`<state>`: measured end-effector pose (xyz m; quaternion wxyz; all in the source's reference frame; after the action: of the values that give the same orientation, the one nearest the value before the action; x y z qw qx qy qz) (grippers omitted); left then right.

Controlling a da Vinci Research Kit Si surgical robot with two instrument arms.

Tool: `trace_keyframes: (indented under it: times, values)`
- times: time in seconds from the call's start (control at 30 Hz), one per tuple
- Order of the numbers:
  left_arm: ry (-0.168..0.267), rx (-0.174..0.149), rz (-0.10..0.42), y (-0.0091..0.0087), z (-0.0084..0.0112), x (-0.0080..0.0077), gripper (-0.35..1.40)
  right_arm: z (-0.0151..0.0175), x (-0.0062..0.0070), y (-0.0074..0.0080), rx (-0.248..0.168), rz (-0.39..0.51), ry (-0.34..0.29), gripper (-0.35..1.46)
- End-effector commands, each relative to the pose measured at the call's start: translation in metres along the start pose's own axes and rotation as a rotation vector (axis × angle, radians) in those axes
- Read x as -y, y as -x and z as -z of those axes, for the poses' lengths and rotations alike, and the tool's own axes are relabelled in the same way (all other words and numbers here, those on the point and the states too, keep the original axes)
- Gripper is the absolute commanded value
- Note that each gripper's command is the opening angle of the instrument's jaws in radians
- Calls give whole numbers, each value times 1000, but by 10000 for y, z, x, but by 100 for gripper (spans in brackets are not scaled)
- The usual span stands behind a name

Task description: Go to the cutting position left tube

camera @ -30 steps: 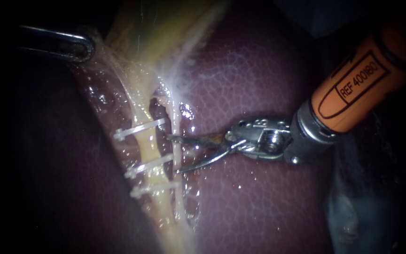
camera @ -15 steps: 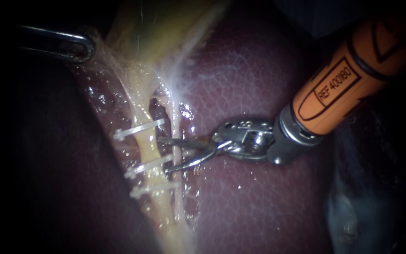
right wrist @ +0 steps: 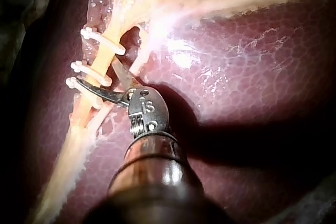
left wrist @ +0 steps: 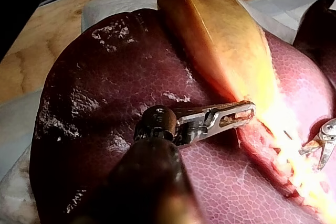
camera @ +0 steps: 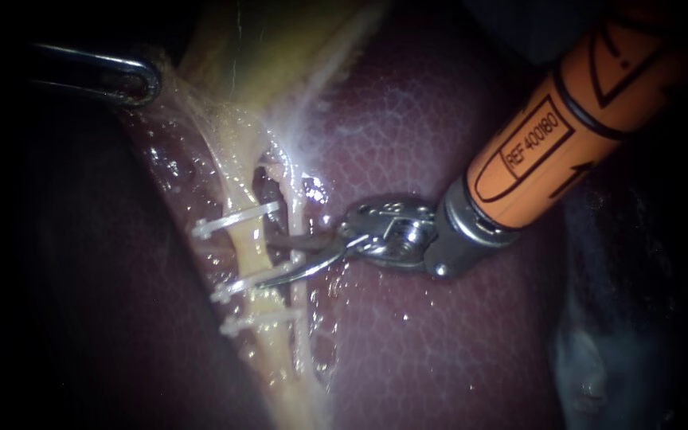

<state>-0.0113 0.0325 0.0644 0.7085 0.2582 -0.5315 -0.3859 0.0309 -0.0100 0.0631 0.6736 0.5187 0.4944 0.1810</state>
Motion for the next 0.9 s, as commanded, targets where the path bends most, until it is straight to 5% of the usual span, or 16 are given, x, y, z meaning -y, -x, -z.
trace_keyframes:
  times: [0.03, 0.33, 0.9]
  values:
    - [1, 0, 0, 0, 0, 0, -35, -1, 2, -3, -11, 6, -15, 139]
    - [0, 0, 0, -1, 0, -1, -35, -24, 2, -16, -86, 18, -123, 135]
    - [1, 0, 0, 0, -1, -1, -35, -62, -20, -37, -146, 26, -155, 137]
